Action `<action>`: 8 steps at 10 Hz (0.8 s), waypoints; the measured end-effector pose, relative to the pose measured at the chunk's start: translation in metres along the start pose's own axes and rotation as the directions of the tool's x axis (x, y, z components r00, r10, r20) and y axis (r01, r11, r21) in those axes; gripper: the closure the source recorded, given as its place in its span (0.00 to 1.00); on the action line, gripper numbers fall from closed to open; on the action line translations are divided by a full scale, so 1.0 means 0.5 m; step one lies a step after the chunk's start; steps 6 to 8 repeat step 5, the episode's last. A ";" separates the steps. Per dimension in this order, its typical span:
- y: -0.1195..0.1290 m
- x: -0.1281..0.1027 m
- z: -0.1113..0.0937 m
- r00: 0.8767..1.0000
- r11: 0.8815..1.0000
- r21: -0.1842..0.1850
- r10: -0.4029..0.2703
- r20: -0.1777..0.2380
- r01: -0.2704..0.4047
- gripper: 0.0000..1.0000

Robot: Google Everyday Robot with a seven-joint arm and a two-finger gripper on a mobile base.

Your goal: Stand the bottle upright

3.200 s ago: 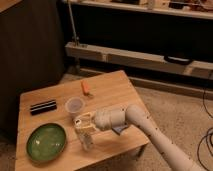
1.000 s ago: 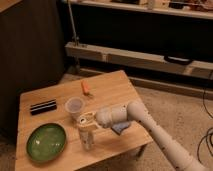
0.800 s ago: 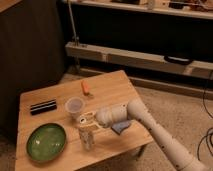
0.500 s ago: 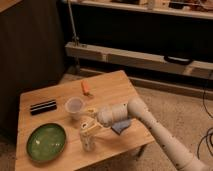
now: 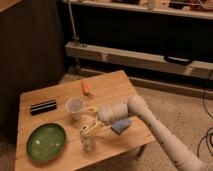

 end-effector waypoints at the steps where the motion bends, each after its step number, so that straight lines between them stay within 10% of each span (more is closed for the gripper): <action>1: 0.003 0.004 -0.014 1.000 1.000 0.012 -0.012 0.015 0.012 0.27; 8: 0.022 0.009 -0.070 0.998 0.999 -0.018 -0.034 0.047 0.035 0.27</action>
